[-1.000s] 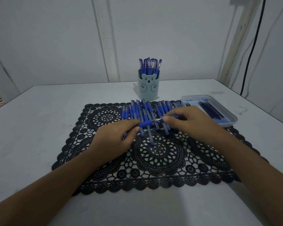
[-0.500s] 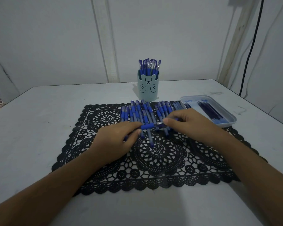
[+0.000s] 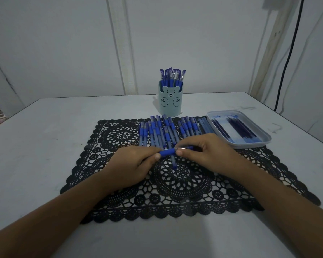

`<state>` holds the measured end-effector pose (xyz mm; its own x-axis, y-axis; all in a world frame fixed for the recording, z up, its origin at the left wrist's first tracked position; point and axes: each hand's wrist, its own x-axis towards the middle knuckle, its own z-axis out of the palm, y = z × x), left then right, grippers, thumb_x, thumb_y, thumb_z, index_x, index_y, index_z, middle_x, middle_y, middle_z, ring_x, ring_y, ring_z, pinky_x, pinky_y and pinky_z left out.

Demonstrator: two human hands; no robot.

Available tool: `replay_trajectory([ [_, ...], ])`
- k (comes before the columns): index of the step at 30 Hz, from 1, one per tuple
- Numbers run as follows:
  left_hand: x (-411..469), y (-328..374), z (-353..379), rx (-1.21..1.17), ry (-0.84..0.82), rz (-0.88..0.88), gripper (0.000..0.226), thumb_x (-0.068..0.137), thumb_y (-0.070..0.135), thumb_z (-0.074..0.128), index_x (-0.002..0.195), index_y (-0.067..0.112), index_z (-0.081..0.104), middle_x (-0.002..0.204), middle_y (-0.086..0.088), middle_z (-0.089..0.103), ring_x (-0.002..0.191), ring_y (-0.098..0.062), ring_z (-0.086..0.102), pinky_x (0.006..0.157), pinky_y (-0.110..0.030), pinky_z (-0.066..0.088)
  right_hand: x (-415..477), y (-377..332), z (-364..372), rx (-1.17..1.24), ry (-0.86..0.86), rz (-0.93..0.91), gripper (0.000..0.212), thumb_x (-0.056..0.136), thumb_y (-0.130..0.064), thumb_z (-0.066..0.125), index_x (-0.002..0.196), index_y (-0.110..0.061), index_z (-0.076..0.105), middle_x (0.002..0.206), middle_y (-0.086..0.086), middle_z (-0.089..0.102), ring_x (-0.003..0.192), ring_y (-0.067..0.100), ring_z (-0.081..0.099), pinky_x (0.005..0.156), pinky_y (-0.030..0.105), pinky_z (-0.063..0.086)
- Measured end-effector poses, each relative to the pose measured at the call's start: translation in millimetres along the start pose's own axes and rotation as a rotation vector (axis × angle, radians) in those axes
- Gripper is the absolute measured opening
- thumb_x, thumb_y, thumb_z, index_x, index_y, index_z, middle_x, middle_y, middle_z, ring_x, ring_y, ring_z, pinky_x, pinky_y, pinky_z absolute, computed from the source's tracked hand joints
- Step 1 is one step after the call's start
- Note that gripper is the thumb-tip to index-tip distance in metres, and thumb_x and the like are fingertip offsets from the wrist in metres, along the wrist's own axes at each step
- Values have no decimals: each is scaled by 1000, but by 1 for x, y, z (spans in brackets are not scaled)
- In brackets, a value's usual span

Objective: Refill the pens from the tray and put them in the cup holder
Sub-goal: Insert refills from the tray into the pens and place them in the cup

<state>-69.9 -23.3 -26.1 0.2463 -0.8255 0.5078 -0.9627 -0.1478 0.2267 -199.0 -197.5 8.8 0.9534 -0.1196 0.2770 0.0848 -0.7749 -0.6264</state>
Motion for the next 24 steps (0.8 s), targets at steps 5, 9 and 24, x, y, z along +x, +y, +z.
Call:
replay_trajectory([
  [5,0,1,0,-57,1,-35,39,91,40,35,107,22,66,55,19,47,52,6,46,48,-6,32,2,1,0,-53,1,-73,20,83,-25,64,101,-20,71,77,-22,61,76,-7,57,67,5,42],
  [9,5,9,1,104,159,-37,33,89,36,39,100,23,67,72,14,64,63,-1,53,54,-8,36,6,7,-2,-57,39,-34,12,85,-29,61,95,-28,69,82,-10,67,76,3,58,67,13,44],
  [24,42,14,-26,210,421,-167,22,90,27,53,103,14,65,83,5,68,68,-14,62,69,-29,46,12,29,14,-256,170,17,51,96,-42,35,140,-17,35,138,1,43,127,12,36,100,15,21],
])
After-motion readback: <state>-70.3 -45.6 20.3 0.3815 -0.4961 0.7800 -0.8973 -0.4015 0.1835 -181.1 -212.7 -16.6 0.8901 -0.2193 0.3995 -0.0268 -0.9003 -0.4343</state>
